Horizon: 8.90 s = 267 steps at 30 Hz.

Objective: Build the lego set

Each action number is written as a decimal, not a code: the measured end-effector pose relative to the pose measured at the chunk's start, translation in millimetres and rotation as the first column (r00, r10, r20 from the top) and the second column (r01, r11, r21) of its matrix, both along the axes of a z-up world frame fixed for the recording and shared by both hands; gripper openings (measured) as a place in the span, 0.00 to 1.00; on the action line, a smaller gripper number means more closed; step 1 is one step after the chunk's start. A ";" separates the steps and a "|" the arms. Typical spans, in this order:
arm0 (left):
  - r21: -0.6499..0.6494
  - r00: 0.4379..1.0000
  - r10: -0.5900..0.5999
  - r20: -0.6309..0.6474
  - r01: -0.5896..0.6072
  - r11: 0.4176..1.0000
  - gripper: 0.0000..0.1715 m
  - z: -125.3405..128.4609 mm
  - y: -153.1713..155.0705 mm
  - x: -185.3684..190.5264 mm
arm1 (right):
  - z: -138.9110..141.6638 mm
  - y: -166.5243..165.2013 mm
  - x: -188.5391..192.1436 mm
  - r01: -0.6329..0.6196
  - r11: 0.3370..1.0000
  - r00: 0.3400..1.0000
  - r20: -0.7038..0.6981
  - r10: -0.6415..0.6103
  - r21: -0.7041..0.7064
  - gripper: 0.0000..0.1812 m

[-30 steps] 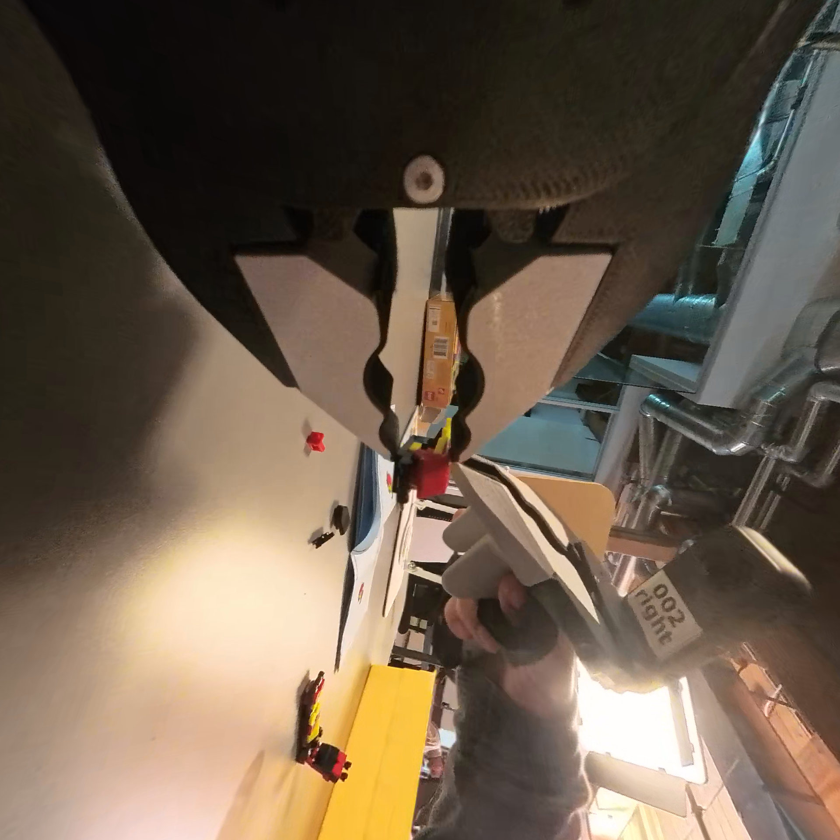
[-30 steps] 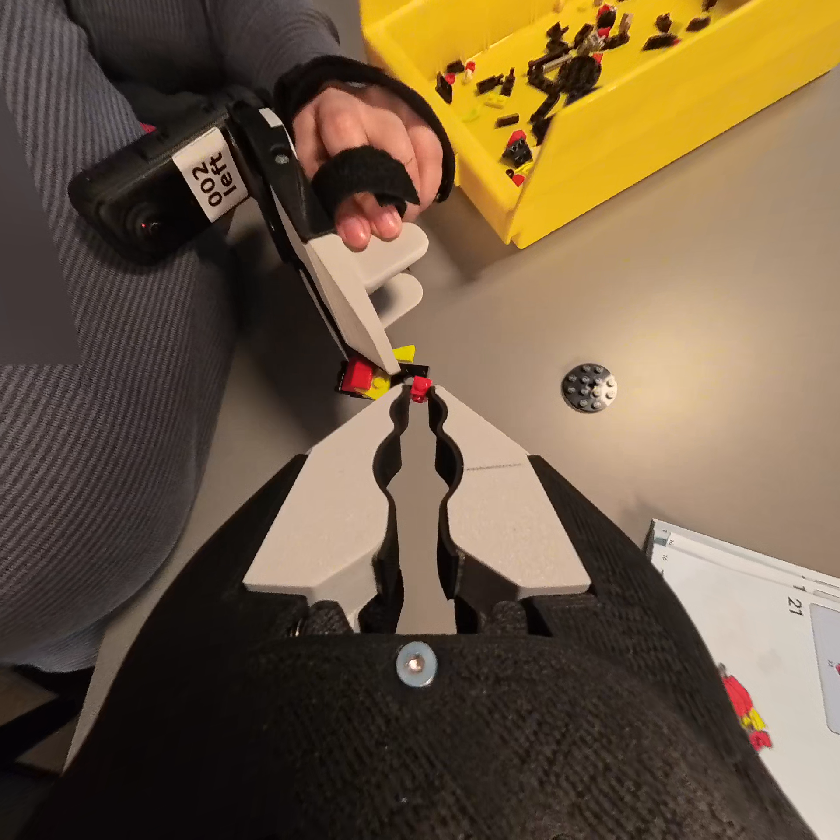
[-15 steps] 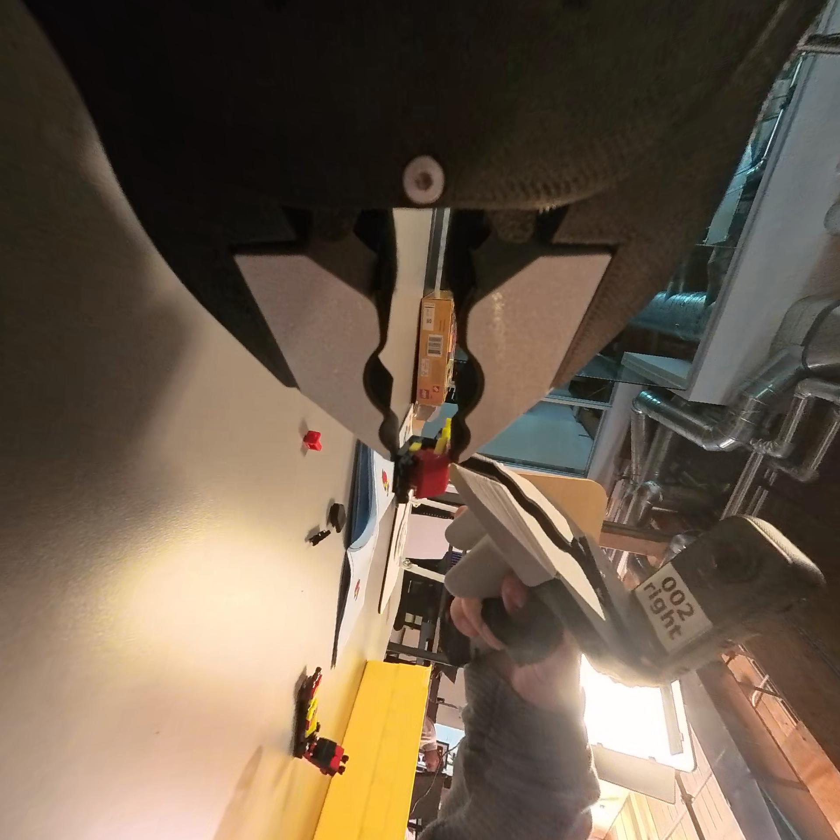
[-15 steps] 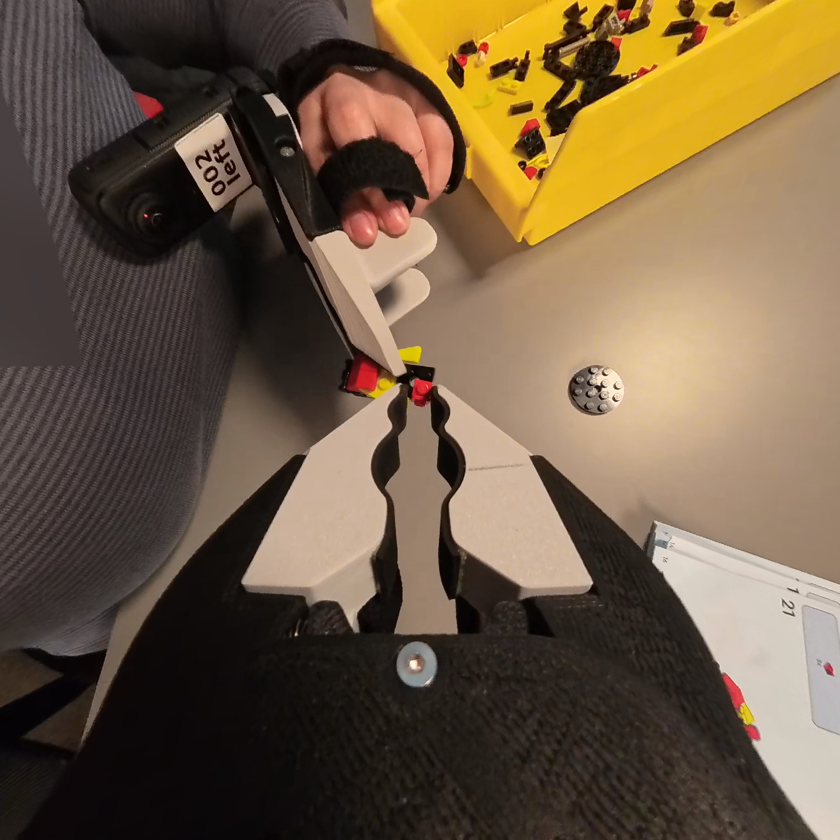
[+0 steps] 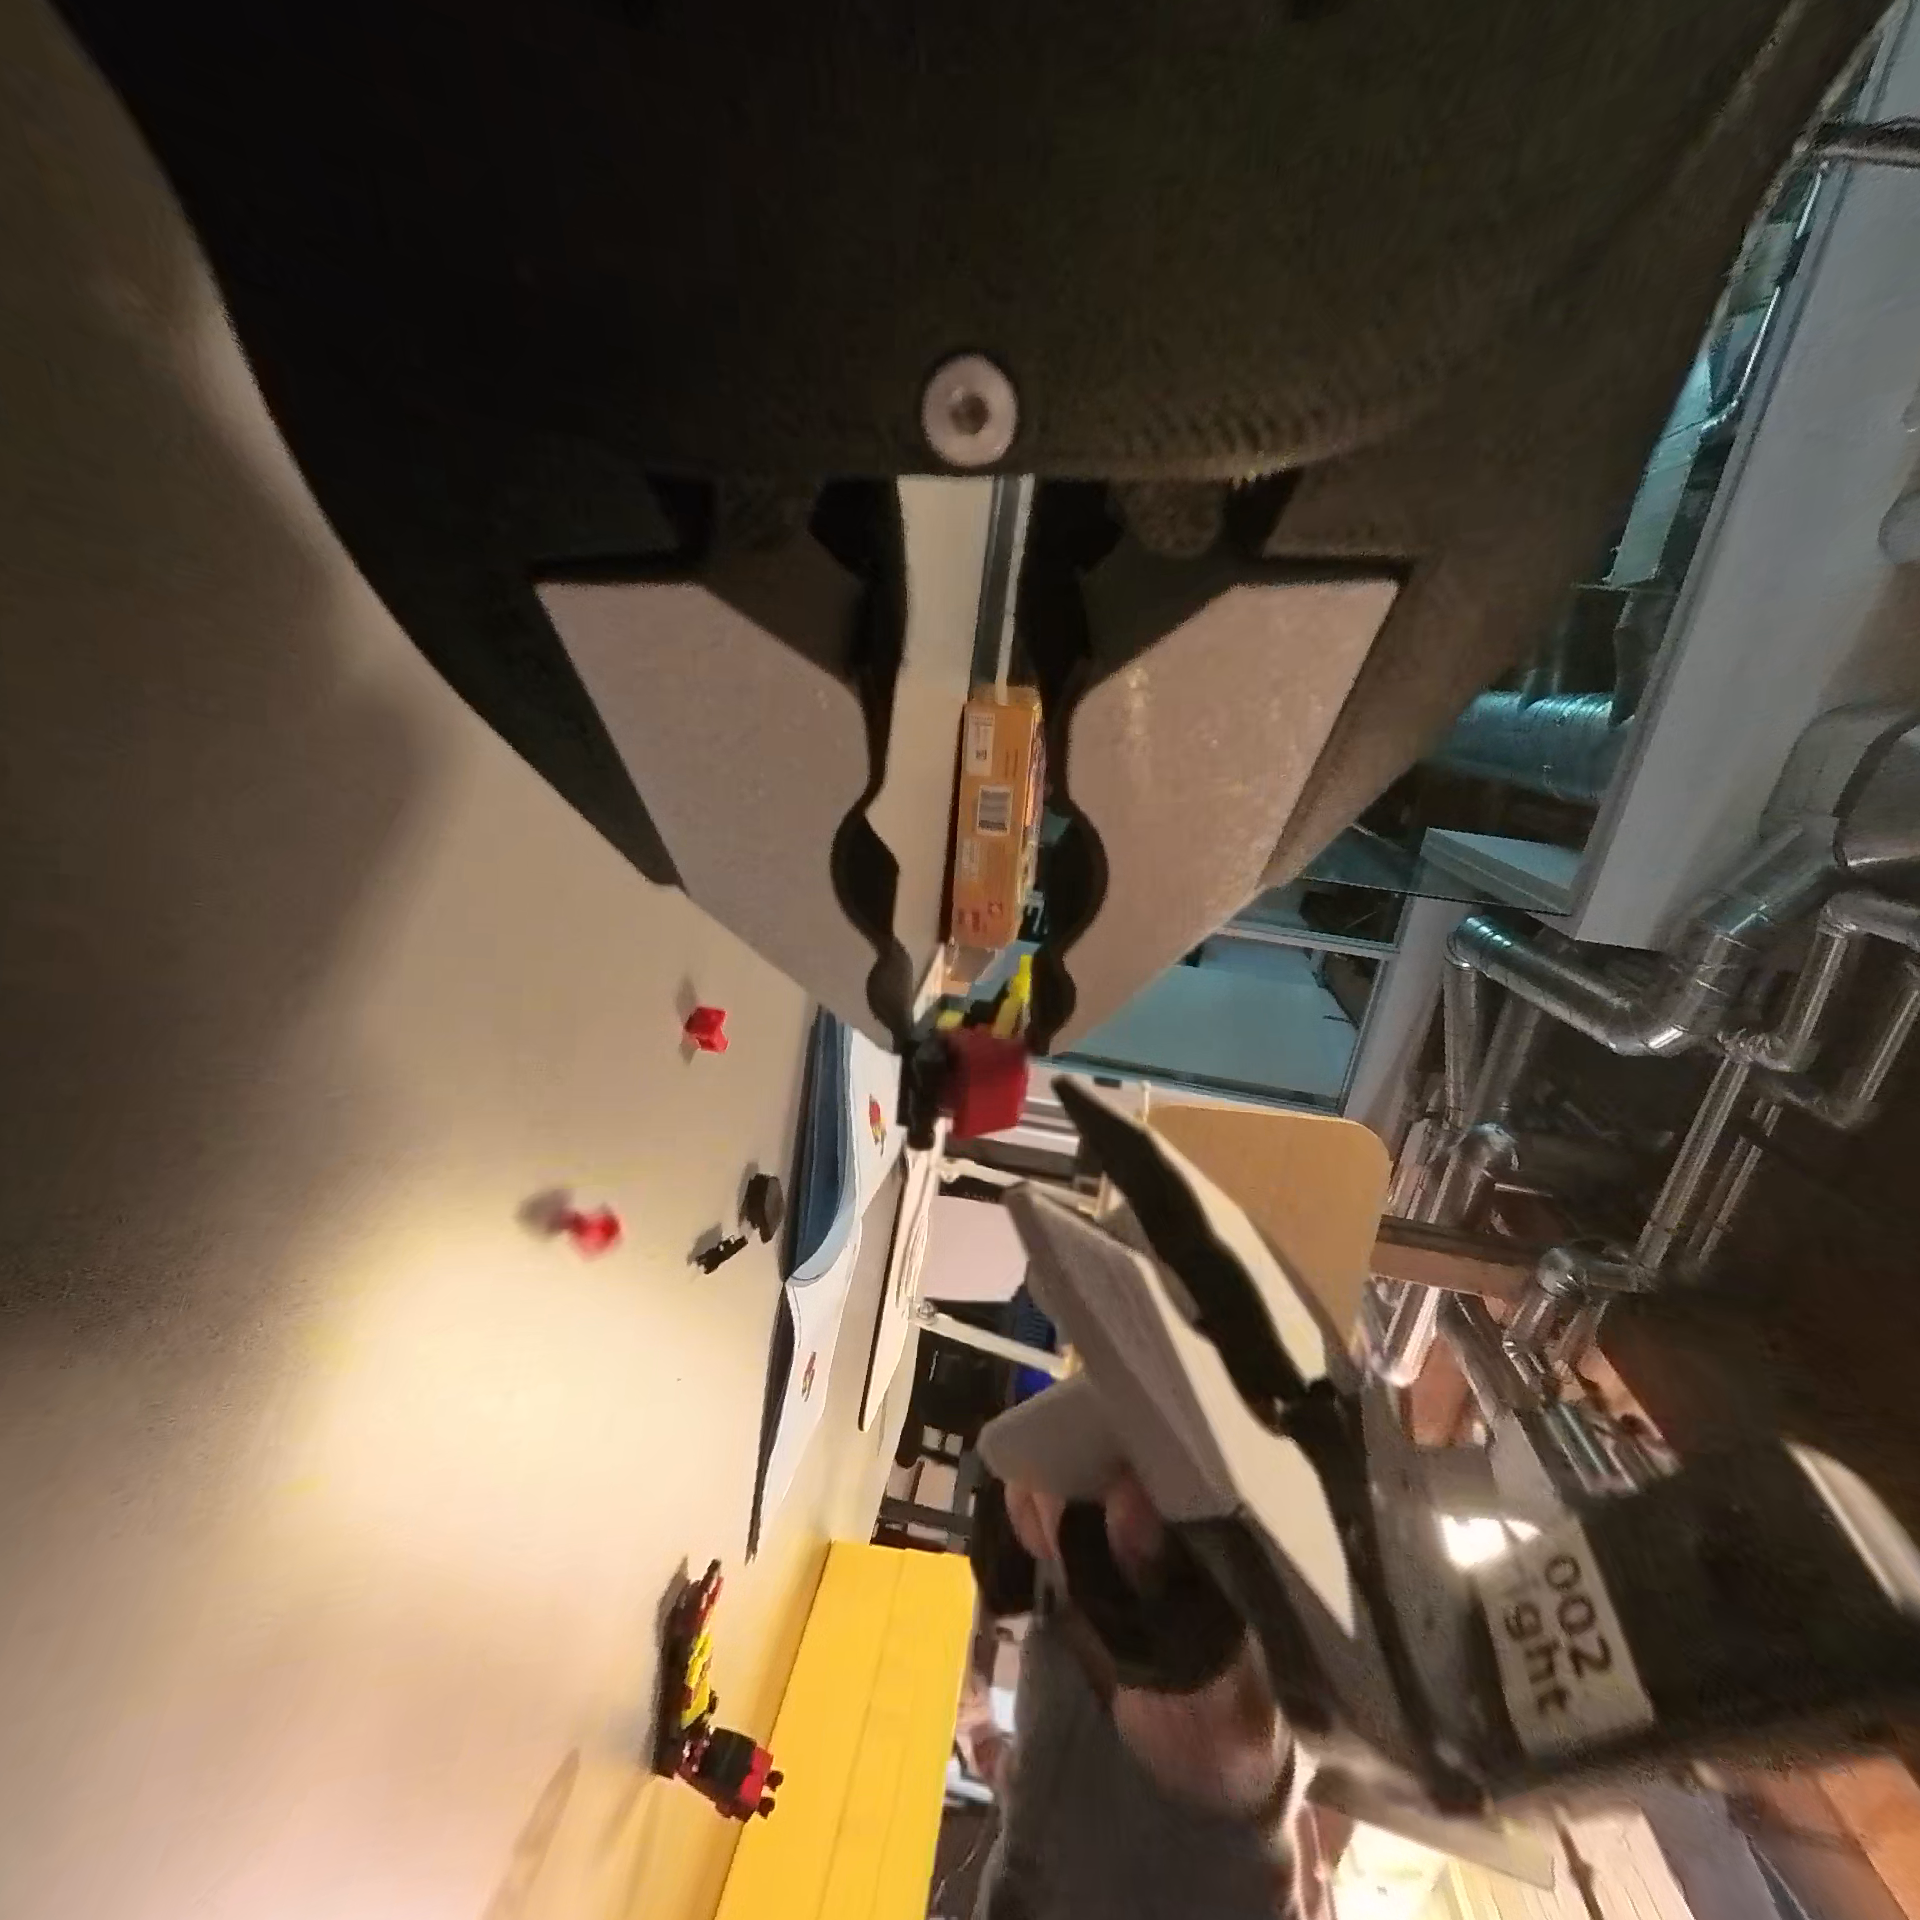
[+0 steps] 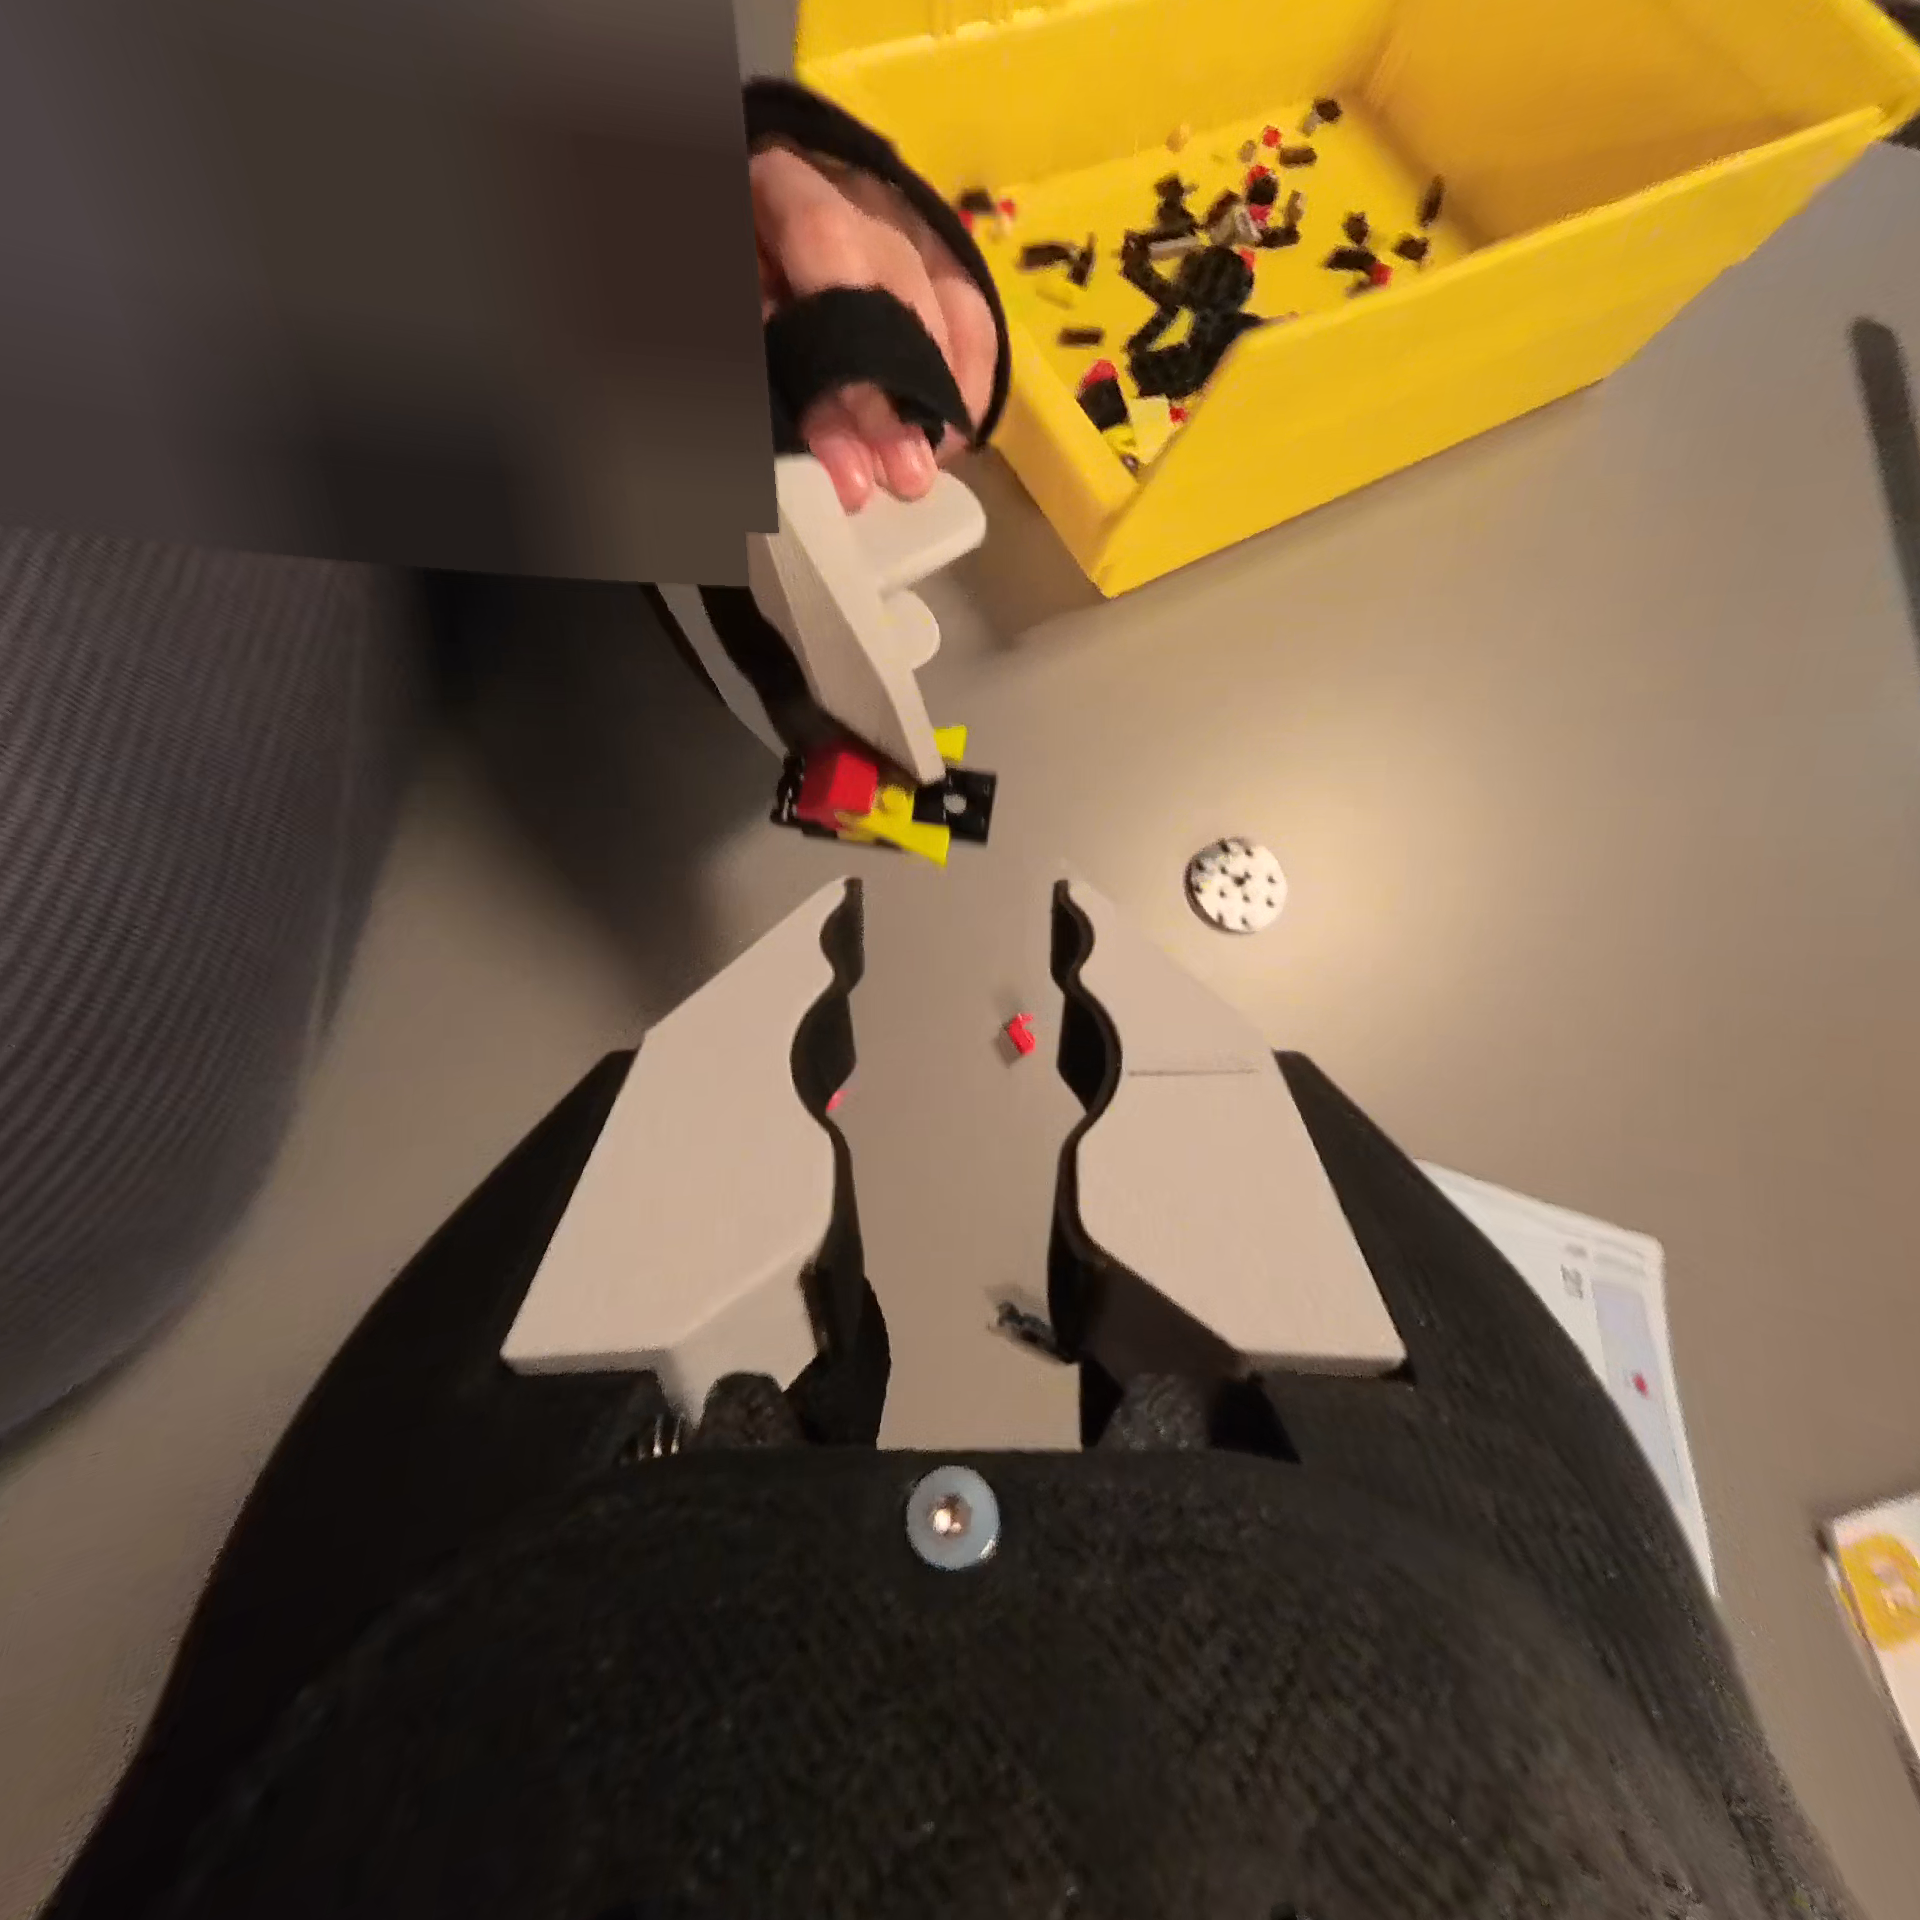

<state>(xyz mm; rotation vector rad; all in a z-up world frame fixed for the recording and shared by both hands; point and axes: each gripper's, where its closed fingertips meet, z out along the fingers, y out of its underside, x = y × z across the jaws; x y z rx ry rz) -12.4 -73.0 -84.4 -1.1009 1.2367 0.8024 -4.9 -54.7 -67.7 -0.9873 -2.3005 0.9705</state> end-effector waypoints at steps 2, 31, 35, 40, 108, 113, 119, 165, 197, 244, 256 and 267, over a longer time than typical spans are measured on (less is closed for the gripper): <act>-0.022 1.000 0.014 -0.009 -0.014 1.000 0.13 -3.8 0.7 -4.3 | -10.6 4.8 7.0 0.040 0.999 0.999 0.015 -0.040 0.010 0.18; -0.163 0.997 -0.023 0.077 0.036 0.986 0.13 -20.7 -3.9 2.6 | -28.8 -8.6 -16.8 0.316 0.630 0.815 -0.543 0.202 0.709 0.03; -0.100 0.994 -0.048 0.099 0.058 0.993 0.20 -10.6 -7.8 6.6 | -31.1 -8.4 -15.4 0.303 0.630 0.826 -0.527 0.200 0.715 0.02; -0.120 0.995 -0.076 0.060 0.083 0.989 0.13 -15.4 -10.9 9.5 | -33.3 -9.7 -13.6 0.287 0.623 0.835 -0.509 0.209 0.727 0.02; -0.208 0.997 -0.079 0.015 0.081 0.975 0.12 -32.6 -9.5 10.9 | -76.6 28.7 107.1 0.524 0.850 0.848 0.133 -0.513 -0.063 0.08; -0.208 0.997 -0.079 0.013 0.079 0.975 0.12 -32.7 -9.9 11.0 | -88.0 27.6 107.1 0.608 0.788 0.791 0.165 -0.589 -0.101 0.10; -0.207 0.997 -0.081 0.010 0.081 0.975 0.12 -32.8 -10.6 11.4 | -89.5 30.8 98.4 0.590 0.807 0.806 0.083 -0.586 -0.028 0.03; -0.211 0.998 -0.061 0.000 0.059 0.976 0.12 -33.7 -6.9 6.3 | -71.5 73.2 112.6 0.852 0.520 0.508 -0.143 -0.849 -0.064 0.06; -0.133 0.991 -0.134 0.002 0.133 0.982 0.12 -20.8 -7.6 20.5 | -31.9 9.2 34.2 0.433 0.797 0.872 -0.029 -0.489 -0.421 0.03; 0.047 0.985 -0.171 -0.038 0.172 0.984 0.12 8.8 -14.7 30.2 | -5.4 -27.9 6.3 0.094 0.955 0.990 0.125 -0.060 -0.283 0.03; 0.066 0.985 -0.168 -0.040 0.170 0.983 0.12 11.6 -14.1 29.9 | -2.0 -28.1 5.5 0.098 0.960 0.992 0.100 -0.074 -0.261 0.04; 0.070 0.985 -0.167 -0.041 0.170 0.983 0.12 12.2 -13.3 29.3 | 3.1 -29.4 5.4 0.097 0.962 0.995 0.056 -0.085 -0.255 0.07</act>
